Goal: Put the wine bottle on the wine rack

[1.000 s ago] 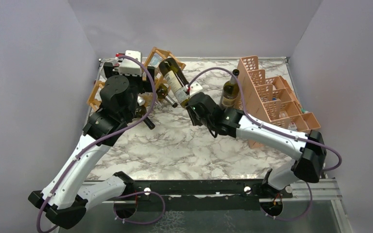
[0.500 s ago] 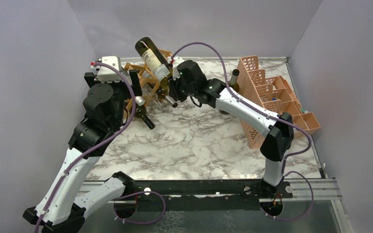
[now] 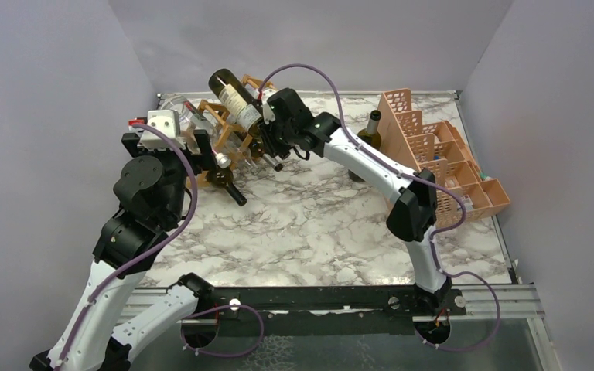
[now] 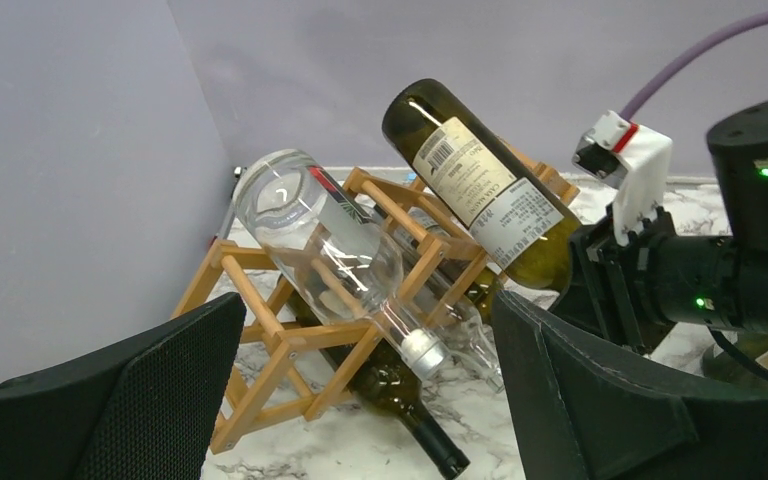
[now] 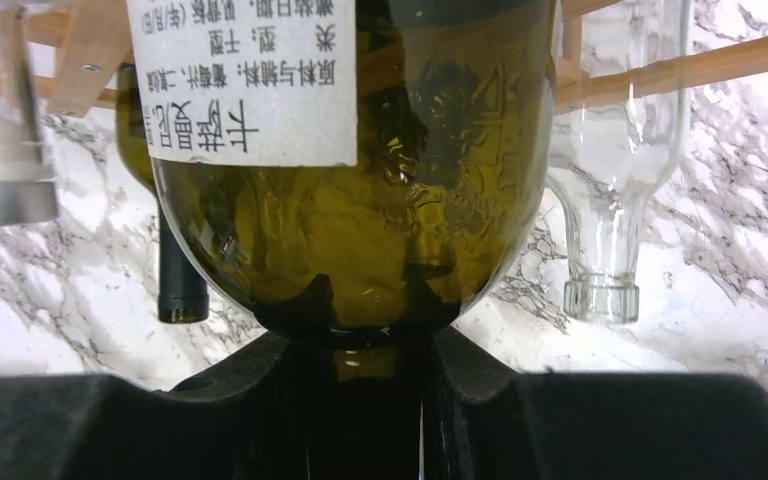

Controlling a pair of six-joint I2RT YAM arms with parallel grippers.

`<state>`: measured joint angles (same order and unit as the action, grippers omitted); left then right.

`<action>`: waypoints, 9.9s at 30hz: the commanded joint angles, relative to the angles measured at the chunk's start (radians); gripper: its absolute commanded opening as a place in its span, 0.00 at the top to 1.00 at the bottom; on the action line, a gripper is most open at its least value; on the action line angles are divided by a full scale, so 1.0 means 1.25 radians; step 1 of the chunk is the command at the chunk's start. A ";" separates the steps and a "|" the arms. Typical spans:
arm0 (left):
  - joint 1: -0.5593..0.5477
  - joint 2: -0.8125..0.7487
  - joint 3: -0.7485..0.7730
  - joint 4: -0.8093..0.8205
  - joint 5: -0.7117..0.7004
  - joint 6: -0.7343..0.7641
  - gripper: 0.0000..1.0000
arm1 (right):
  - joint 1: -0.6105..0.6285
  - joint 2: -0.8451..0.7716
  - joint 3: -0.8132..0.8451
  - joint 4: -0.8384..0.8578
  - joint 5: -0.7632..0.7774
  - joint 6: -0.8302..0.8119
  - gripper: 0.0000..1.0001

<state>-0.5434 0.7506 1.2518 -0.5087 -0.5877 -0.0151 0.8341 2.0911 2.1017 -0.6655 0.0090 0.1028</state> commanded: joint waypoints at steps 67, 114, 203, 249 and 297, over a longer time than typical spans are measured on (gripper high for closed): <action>0.003 -0.025 -0.091 0.004 0.193 0.004 0.01 | -0.080 -0.445 -0.465 0.419 0.391 -0.031 0.27; 0.003 0.082 -0.284 0.302 0.595 -0.195 0.06 | -0.273 -0.624 -0.603 0.264 0.085 -0.065 0.99; -0.281 0.481 -0.177 0.764 0.805 1.333 1.00 | -0.271 -1.005 -0.676 -0.145 -0.211 0.105 0.29; -0.287 0.483 -0.144 0.659 0.779 1.411 0.65 | -0.271 -0.925 -0.818 0.025 -0.338 0.132 0.99; -0.287 0.179 -0.024 0.345 0.196 0.011 0.01 | -0.245 -1.012 -1.049 0.258 -0.439 0.187 0.99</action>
<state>-0.9001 0.9783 1.1244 -0.0158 -0.2291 0.0074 0.5072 0.8574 0.8009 -0.4942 -0.4664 0.3393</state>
